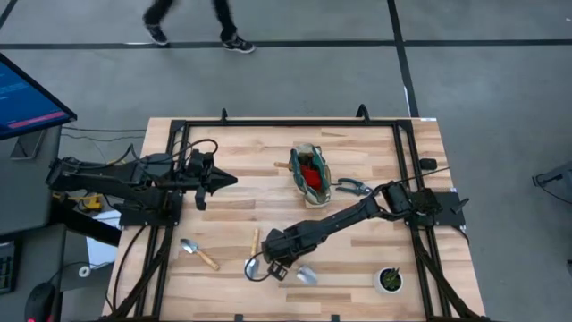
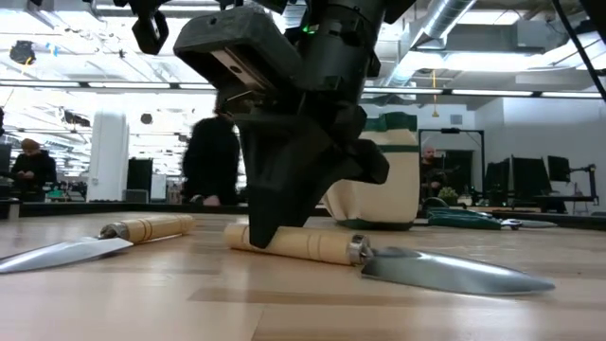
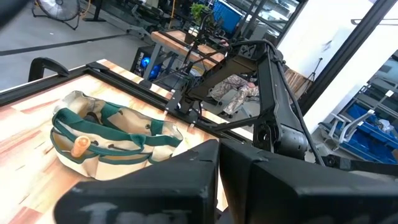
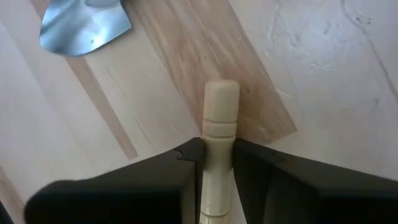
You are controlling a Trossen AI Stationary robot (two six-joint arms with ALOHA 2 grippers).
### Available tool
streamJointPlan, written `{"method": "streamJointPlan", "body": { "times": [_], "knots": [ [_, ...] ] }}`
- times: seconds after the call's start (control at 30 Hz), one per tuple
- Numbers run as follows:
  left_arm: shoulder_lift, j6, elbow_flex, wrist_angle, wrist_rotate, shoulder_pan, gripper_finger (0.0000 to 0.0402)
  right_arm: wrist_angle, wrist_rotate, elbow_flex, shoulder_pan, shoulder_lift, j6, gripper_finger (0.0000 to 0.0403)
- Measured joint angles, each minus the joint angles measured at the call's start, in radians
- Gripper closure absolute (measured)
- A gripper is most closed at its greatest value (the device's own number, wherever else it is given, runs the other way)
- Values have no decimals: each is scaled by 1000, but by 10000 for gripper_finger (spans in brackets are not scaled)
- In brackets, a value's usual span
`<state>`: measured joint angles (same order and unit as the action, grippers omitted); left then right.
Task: Pick & Place Garden tools in Gardening bag
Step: Put the trowel into the gardening bag
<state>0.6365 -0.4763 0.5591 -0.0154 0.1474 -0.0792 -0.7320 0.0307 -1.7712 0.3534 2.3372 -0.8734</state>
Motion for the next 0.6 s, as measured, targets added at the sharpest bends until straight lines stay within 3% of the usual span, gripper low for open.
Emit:
{"method": "streamJointPlan", "body": {
  "times": [0.27,0.6],
  "knots": [
    [-3,0,0,-1,0,0,400,-110,-139,14,-1,-105,108,353],
    [-30,-2,0,-13,0,0,400,-124,-257,11,-62,-444,380,353]
  ]
}}
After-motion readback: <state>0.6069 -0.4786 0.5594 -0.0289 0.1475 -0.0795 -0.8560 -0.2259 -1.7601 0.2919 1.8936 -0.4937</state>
